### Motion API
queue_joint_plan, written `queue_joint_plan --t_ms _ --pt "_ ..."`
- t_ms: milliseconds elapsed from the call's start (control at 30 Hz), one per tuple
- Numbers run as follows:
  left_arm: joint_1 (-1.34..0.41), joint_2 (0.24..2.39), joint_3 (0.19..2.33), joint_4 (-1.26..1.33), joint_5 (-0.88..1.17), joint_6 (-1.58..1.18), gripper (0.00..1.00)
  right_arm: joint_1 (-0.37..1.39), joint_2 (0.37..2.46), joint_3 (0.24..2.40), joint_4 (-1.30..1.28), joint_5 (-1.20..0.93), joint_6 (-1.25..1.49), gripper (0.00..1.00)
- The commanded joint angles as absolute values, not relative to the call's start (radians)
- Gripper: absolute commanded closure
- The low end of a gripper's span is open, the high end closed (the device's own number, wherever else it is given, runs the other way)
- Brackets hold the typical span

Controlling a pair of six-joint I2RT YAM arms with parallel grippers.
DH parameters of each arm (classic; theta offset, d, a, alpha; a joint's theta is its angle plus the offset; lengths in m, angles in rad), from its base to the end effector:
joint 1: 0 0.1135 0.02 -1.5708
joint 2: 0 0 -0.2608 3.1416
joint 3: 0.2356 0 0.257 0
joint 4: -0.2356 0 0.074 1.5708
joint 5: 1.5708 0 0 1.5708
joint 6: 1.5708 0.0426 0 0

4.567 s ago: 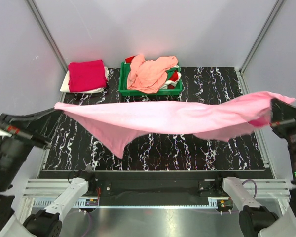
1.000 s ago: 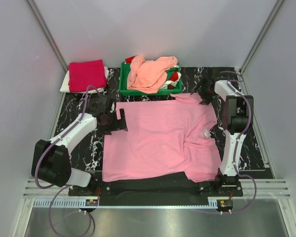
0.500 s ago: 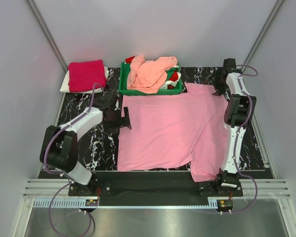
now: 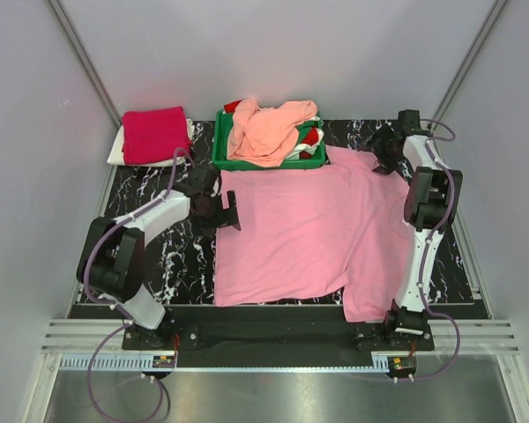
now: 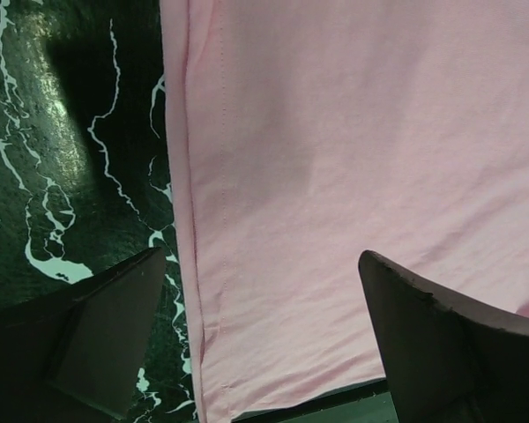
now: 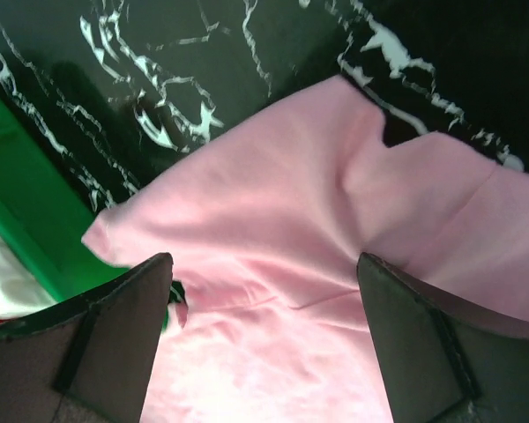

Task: Fold and stack the t-shirts
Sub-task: Flatten the tshirt out

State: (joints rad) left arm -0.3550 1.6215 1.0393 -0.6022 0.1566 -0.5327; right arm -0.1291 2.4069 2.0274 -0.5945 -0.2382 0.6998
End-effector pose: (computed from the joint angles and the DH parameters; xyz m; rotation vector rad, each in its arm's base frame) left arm 0.2965 -0.1170 0.1791 -0.2076 2.8195 -0.4378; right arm 0.5296 -0.0586 0.1560 0.9544 2.4058 0.5209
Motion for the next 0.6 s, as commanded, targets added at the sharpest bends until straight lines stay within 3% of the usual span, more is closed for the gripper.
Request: queue_joint_plan --t_ms 0,233,567 --pt "-0.382 1.595 1.06 -0.555 0.164 -0.538 0.01 -0.118 2.335 2.034 -0.506 -0.305 0.687 0.08" --pt "-0.451 1.638 1.034 -0.517 0.167 -0.574 0.02 -0.087 2.468 2.186 -0.534 -0.353 0.681 0.19" --pt "-0.5 1.621 0.931 -0.483 0.179 -0.606 0.02 -0.06 2.513 2.063 -0.462 -0.35 0.676 0.26"
